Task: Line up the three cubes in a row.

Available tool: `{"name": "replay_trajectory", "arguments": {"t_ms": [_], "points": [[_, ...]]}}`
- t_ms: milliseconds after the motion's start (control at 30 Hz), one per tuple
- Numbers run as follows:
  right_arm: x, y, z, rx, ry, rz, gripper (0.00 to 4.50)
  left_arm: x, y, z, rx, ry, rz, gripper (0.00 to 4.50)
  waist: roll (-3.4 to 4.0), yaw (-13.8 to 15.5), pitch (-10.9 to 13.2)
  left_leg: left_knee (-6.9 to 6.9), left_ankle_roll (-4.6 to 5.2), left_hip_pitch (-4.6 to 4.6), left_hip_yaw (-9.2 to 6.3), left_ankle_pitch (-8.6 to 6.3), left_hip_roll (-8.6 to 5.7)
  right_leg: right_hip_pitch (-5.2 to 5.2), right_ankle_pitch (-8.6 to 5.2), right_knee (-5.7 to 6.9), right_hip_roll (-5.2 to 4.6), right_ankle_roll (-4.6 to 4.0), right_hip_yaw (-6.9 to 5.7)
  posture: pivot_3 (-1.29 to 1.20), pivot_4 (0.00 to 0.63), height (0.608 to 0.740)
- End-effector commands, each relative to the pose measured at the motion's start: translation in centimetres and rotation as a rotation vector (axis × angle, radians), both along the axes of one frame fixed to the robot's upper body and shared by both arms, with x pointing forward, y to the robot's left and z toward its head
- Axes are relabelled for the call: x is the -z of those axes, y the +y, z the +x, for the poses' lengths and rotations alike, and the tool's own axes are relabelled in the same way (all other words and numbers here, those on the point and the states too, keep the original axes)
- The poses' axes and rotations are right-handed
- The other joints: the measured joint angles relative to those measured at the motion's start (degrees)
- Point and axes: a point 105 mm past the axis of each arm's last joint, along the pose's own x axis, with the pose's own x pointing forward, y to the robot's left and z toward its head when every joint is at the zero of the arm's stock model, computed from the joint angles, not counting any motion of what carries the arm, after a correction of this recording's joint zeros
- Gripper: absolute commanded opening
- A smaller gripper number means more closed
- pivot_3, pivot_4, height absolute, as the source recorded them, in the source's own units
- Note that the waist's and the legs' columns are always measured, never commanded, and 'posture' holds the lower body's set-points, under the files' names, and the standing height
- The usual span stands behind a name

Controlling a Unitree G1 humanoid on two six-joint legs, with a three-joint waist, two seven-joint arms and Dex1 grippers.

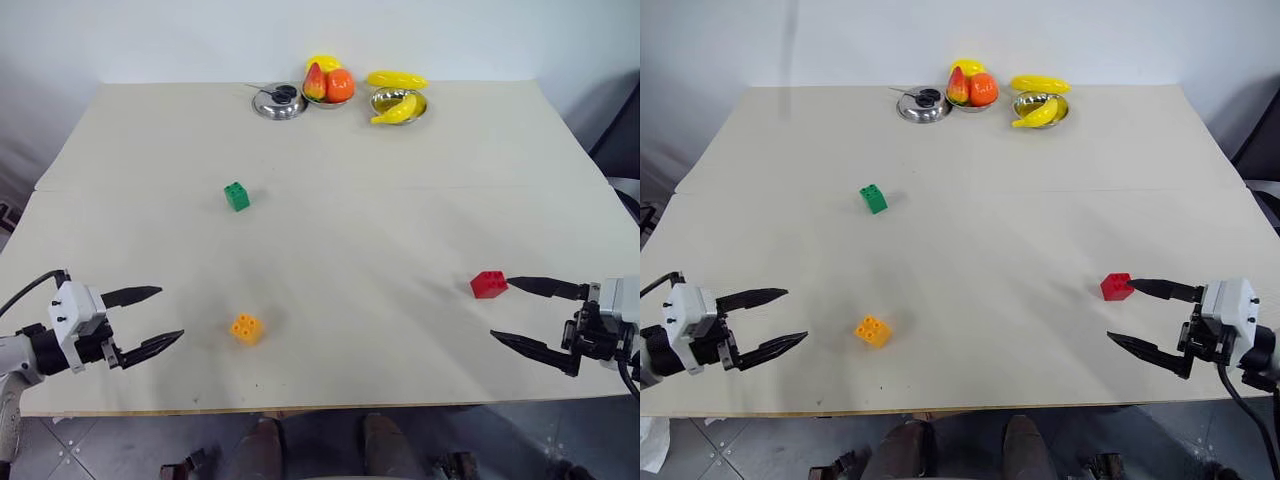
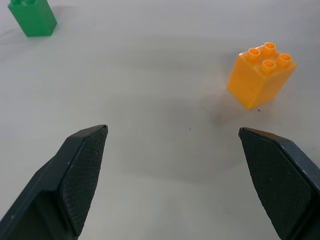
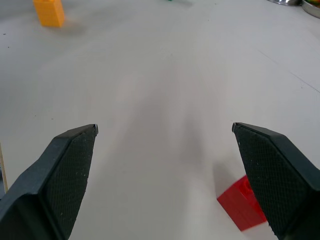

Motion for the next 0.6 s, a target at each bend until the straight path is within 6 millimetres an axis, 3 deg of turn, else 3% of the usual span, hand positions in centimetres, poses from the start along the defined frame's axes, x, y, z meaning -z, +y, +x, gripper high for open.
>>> {"name": "replay_trajectory", "arguments": {"t_ms": [33, 167, 300, 433, 600], "points": [[-1.1, 0.0, 0.0, 0.034, -0.047, 0.024, 4.50, -0.5, -0.2, -0.2, 0.003, -0.010, 0.043, 4.46, 0.00, 0.04, 0.00, 0.01, 0.00, 0.00, 0.00, 0.00, 0.00, 0.01, 0.00, 0.00, 0.00, 0.00, 0.00, 0.00, 0.150, 0.740], [-1.8, -1.8, -0.4, 0.255, -0.095, 0.130, 4.50, -2.2, -1.1, 0.7, 0.020, -0.028, -0.084, 4.46, 0.00, 0.59, 0.00, 0.01, 0.00, -0.02, -0.06, 0.00, -0.01, 0.02, 0.00, 0.01, 0.00, 0.00, -0.02, 0.00, 0.150, 0.740], [-0.8, -4.5, -2.8, 0.527, -0.116, 0.176, 4.50, -4.1, -3.3, 1.4, 0.116, -0.058, -0.196, 4.46, -0.01, 1.43, -0.01, 0.00, -0.01, -0.02, -0.07, 0.00, -0.02, 0.02, 0.00, -0.01, 0.00, 0.00, -0.03, 0.00, 0.150, 0.740], [1.2, -6.9, -5.9, 0.729, -0.068, 0.195, 4.50, -3.9, -6.1, 1.5, 0.246, -0.070, -0.178, 4.46, 0.07, 1.37, -0.05, -0.03, -0.02, -0.01, -0.02, 0.00, -0.04, 0.07, 0.00, -0.08, -0.01, 0.00, 0.01, 0.00, 0.150, 0.740], [3.9, -7.7, -8.8, 0.805, 0.042, 0.155, 4.50, -3.5, -8.5, 1.7, 0.345, -0.065, -0.200, 4.46, 0.18, 0.77, -0.12, -0.08, -0.03, 0.04, 0.00, 0.00, 0.00, 0.08, 0.00, -0.11, 0.05, 0.00, 0.03, 0.00, 0.150, 0.740]]}}
